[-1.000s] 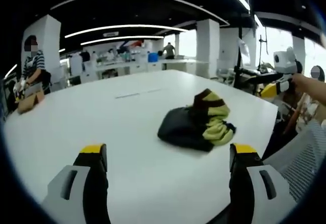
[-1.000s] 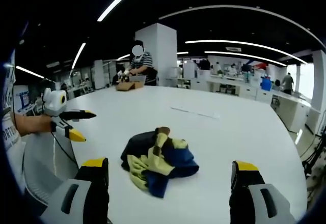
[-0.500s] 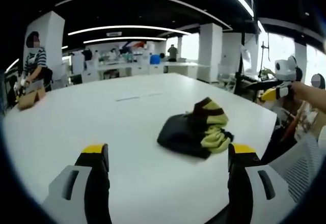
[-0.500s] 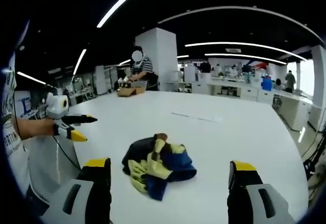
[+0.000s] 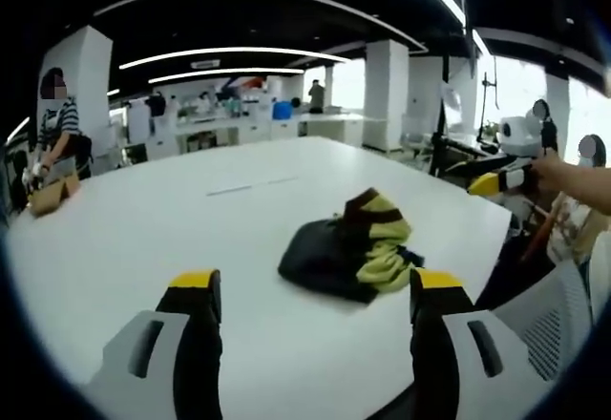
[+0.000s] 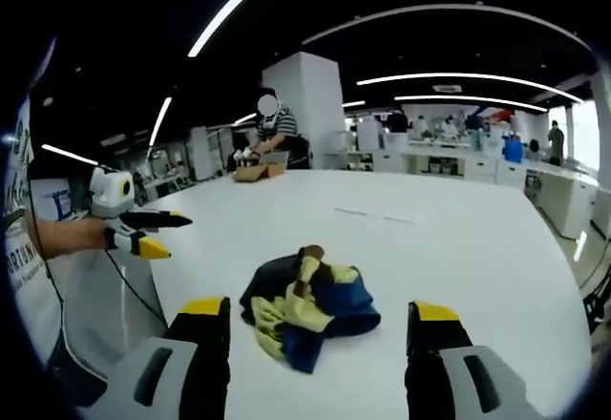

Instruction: Fold the garment on the visible template until the final outline fits inside the template.

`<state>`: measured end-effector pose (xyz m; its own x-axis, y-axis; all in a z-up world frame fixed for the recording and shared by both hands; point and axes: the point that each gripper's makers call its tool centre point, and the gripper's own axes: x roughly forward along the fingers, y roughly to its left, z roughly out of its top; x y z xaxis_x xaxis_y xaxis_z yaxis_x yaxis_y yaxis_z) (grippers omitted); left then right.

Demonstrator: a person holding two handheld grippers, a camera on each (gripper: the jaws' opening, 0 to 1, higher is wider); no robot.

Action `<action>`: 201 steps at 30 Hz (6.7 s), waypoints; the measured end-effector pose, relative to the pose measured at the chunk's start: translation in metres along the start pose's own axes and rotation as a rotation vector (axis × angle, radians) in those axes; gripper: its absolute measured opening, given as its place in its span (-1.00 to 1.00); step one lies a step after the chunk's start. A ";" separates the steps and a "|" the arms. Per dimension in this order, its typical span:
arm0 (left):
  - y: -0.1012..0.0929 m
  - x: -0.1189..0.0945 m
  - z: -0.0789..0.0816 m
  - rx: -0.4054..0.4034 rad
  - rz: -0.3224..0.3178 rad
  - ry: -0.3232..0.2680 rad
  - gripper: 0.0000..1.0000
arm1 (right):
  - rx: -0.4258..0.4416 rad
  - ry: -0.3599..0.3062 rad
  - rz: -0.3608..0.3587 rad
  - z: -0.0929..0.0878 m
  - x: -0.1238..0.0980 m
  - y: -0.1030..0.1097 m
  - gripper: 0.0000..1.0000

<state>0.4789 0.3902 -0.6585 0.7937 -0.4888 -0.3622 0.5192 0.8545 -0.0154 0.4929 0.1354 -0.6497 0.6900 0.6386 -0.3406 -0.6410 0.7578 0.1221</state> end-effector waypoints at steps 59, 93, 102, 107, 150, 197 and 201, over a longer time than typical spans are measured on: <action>-0.070 0.145 -0.040 0.048 -0.203 0.194 -0.68 | -0.116 0.155 0.108 -0.048 0.107 -0.009 -0.82; -0.031 0.125 0.017 -0.040 -0.087 0.058 -1.00 | -0.131 0.112 0.023 -0.013 0.097 -0.026 -1.00; 0.008 0.111 0.038 -0.055 0.004 0.015 -1.00 | -0.061 0.043 -0.039 0.012 0.088 -0.051 -1.00; 0.032 0.104 0.039 -0.047 0.052 0.017 -1.00 | -0.062 0.057 -0.089 0.013 0.084 -0.071 -1.00; 0.156 0.162 0.036 -0.102 0.170 0.106 -1.00 | 0.182 0.083 -0.294 0.033 0.174 -0.200 -1.00; 0.147 0.142 0.002 -0.099 0.095 0.081 0.32 | 0.234 0.201 0.002 0.007 0.175 -0.093 0.42; 0.141 0.132 -0.001 -0.111 0.087 0.071 0.42 | 0.199 0.214 0.074 -0.005 0.166 -0.074 0.46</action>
<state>0.6560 0.4463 -0.7095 0.8079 -0.4013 -0.4315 0.4078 0.9094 -0.0823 0.6531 0.1847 -0.7197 0.5440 0.6663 -0.5100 -0.5938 0.7351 0.3271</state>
